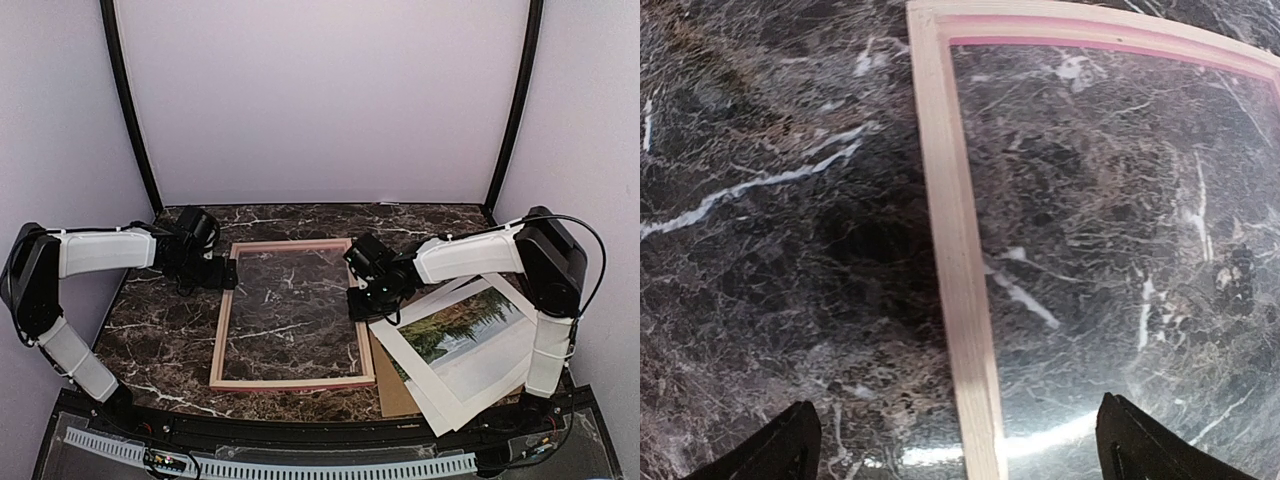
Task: Put the photo into the frame
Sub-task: Adjust the frame body at the center of the board, then adjust the mat board at the center of the board.
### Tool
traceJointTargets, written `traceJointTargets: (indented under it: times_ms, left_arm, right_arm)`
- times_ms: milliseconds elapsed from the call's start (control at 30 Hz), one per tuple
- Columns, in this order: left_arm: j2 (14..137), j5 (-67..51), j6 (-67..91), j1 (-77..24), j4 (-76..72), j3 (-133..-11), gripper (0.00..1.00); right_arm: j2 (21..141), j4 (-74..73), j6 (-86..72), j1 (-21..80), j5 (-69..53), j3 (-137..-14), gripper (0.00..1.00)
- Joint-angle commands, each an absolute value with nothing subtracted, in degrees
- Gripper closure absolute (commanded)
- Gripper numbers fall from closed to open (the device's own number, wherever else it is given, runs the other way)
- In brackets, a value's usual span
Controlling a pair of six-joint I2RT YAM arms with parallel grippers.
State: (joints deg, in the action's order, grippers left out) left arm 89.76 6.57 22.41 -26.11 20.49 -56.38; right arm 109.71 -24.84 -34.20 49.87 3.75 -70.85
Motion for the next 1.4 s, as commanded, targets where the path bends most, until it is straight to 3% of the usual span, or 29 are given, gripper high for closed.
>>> traceJointTargets:
  times_ms: [0,367,567,900,1067,1367]
  left_arm:
    - [89.2,6.9,21.6,-24.4,22.6,-55.3,0.02]
    - [93.1,11.6,21.4,-22.5,25.6,-56.4,0.14]
    - [91.2,8.4,20.8,-22.4,25.0,-57.1,0.24]
    - [78.2,-4.9,21.1,-22.9,15.5,-53.4,0.10]
    - [75.8,-8.7,21.1,-23.5,13.6,-52.0,0.08]
    - [78.5,-11.9,21.0,-25.5,12.1,-52.7,0.08]
  right_arm:
    - [110.2,-23.1,-35.4,51.6,2.9,-70.8,0.65]
    - [108.9,-17.5,-36.8,52.6,-2.8,-70.8,0.62]
    - [104.8,-22.2,-35.2,50.3,3.2,-70.6,0.58]
    - [89.5,-31.9,-37.9,43.6,13.3,-60.1,0.48]
    - [84.2,-30.5,-40.3,36.0,13.2,-53.0,0.41]
    - [86.9,-24.7,-39.1,24.0,14.9,-51.6,0.32]
